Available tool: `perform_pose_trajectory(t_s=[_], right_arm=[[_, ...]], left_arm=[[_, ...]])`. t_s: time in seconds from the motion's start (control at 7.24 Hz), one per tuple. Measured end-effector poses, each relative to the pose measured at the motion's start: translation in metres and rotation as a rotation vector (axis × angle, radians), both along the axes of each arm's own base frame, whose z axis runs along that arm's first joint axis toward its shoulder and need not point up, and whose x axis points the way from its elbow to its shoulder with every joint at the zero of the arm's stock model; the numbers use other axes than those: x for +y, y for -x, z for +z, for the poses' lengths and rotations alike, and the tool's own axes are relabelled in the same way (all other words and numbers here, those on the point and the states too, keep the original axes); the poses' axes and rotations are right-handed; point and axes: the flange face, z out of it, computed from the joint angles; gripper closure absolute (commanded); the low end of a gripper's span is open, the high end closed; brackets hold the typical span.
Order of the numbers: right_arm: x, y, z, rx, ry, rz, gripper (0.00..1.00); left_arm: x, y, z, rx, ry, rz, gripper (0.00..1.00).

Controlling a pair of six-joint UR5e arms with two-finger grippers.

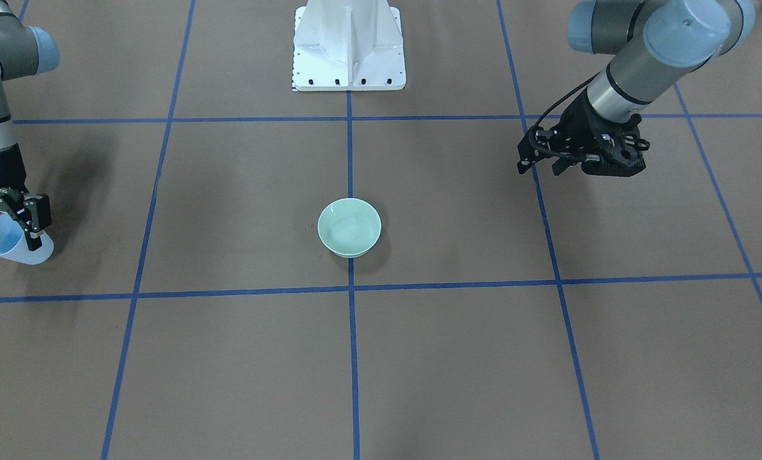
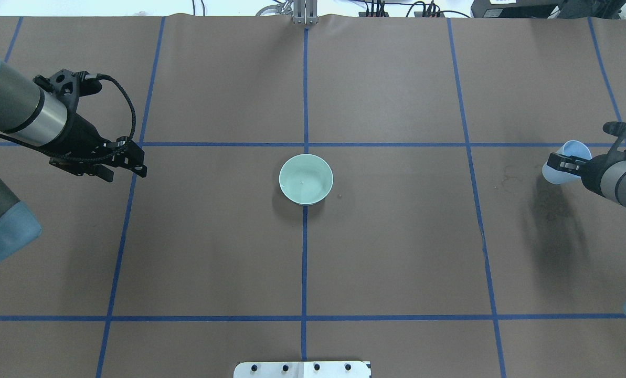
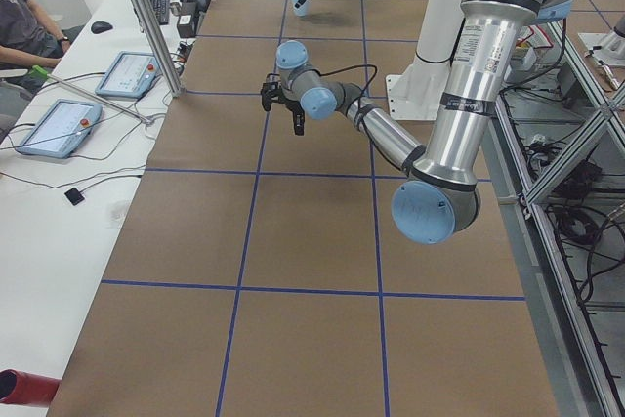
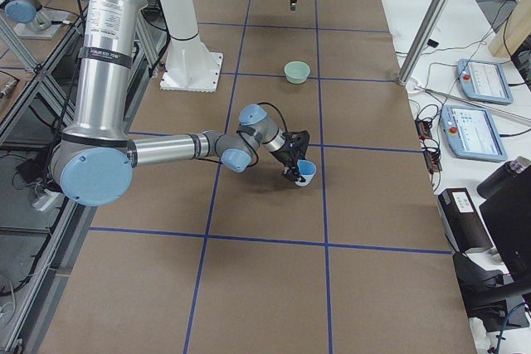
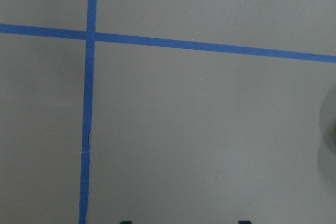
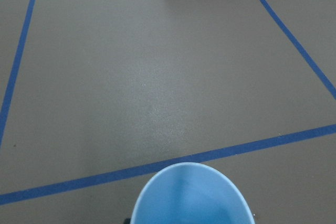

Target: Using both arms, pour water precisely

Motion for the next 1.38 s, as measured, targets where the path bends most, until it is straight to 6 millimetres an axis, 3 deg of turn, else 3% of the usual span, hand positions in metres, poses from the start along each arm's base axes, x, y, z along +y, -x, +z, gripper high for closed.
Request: perform_pose_trajectory(t_s=[0.14, 0.28, 0.41, 0.55, 0.69, 1.38], right_arm=[[0.0008, 0.0025, 0.0027, 0.004, 0.004, -0.005, 1.00], [0.0015, 0.0043, 0.0053, 0.007, 0.008, -0.010, 0.82], [0.0021, 0.0053, 0.0071, 0.009, 0.012, -0.015, 0.79], [0.0026, 0.0057, 0.0086, 0.010, 0.015, -0.019, 0.46], [0.0031, 0.0061, 0.0101, 0.011, 0.018, -0.023, 0.01], [0.0045, 0.0039, 0.0098, 0.007, 0.021, -0.029, 0.00]], left_arm=[[0.0018, 0.0012, -0.0003, -0.005, 0.004, 0.001, 0.26], [0.0024, 0.0018, -0.0006, -0.007, 0.005, 0.002, 0.26], [0.0027, 0.0022, -0.0011, -0.007, 0.005, 0.002, 0.26], [0.0031, 0.0029, -0.0021, -0.006, 0.003, 0.002, 0.26], [0.0038, 0.0038, -0.0035, -0.003, 0.002, 0.001, 0.26], [0.0047, 0.0045, -0.0045, -0.003, 0.001, 0.000, 0.26]])
